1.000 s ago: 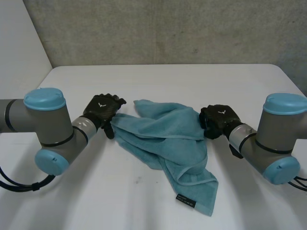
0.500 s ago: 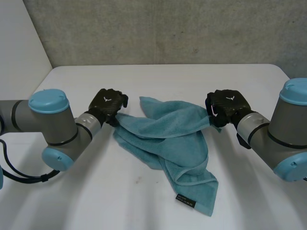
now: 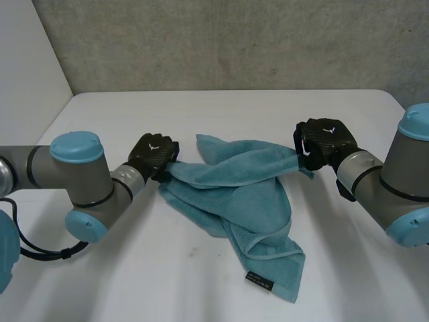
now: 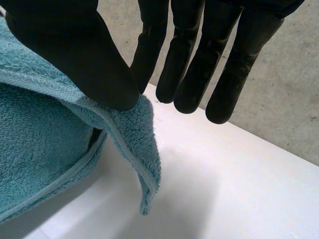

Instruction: Fold the laundry

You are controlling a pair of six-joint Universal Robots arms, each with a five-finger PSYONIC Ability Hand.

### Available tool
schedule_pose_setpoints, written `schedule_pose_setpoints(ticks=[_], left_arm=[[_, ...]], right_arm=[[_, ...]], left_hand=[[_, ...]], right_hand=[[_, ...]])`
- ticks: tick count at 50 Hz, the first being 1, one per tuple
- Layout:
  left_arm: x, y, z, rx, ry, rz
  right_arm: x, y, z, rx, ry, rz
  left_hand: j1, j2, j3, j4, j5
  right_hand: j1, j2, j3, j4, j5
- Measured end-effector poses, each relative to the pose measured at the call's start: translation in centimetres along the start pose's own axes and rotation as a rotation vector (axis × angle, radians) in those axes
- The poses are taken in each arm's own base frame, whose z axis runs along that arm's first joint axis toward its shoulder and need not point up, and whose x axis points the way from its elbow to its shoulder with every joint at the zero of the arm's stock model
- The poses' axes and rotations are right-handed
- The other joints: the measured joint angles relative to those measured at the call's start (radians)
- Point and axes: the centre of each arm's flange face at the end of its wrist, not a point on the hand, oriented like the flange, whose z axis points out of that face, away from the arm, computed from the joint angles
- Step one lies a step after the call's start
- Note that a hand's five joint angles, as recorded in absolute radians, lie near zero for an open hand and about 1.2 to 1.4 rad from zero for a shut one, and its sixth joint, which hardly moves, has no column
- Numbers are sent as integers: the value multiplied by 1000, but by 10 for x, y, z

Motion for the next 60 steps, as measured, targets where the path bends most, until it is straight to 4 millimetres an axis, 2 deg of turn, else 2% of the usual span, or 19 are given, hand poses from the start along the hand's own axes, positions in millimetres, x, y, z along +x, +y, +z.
schedule_pose_setpoints(ticks=[3,7,11,12,13,16,18,21,24,27,30,32,34,36,38,39,46,51,60], left_arm=[[-2,0,5,15,-12,8],[-10,-10,13,73,-58,27],[-32,-44,27,234,-176,67],[-32,-44,27,234,-176,67],[-47,-74,29,350,-249,89],[-66,-124,24,522,-345,115],[-79,-165,12,658,-412,130],[-88,-211,-10,804,-473,140],[-90,-246,-36,907,-504,141],[-85,-261,-58,938,-503,134],[-80,-259,-69,921,-493,127],[-74,-250,-75,877,-478,119],[-68,-239,-80,824,-461,112],[-60,-222,-85,747,-440,107],[-57,-214,-88,709,-431,109],[-54,-207,-91,675,-424,114],[-45,-192,-107,560,-424,206],[-39,-195,-115,530,-432,298],[-8,-203,-127,521,-361,344]], right_arm=[[0,-1,3,6,-1,-2],[2,-4,12,25,4,-10],[11,-27,32,114,38,-36],[11,-27,32,114,38,-36],[19,-54,42,206,74,-57],[31,-100,50,358,132,-84],[39,-143,49,506,180,-104],[45,-188,38,666,223,-121],[46,-228,17,811,252,-135],[43,-239,-1,849,252,-139],[38,-232,-9,827,239,-137],[32,-217,-12,773,219,-131],[26,-197,-14,701,195,-119],[16,-165,-14,581,162,-97],[11,-146,-15,502,144,-80],[8,-134,-15,451,133,-68],[-16,-56,-26,72,46,123],[-35,-31,-33,-84,-2,315],[-75,-27,-44,-144,-104,535]], left_hand=[[73,139,145,148,120],[73,156,165,166,120],[73,157,167,166,120],[73,157,167,166,120],[73,158,167,166,120],[73,158,167,166,120],[73,158,167,166,120],[73,158,167,166,120],[73,158,167,166,120],[73,159,168,168,120],[73,159,168,169,120],[73,159,169,170,120],[73,159,169,170,120],[73,160,170,170,120],[73,160,171,170,120],[73,160,171,170,120],[73,161,171,170,120],[73,161,171,171,120],[73,161,171,171,120]], right_hand=[[0,0,0,0,0],[0,0,0,5,0],[8,3,5,5,0],[8,3,5,5,0],[31,3,5,5,2],[34,3,5,5,6],[34,3,5,5,7],[34,3,5,5,7],[34,3,5,5,7],[34,3,5,5,7],[34,3,5,5,7],[34,3,5,5,7],[-19,-69,-57,-58,-46],[-286,-388,-371,-374,-325],[-286,-388,-371,-374,-325],[-496,-642,-641,-647,-614],[-590,-754,-764,-782,-753],[-590,-754,-764,-783,-754],[-669,-841,-858,-871,-837]])
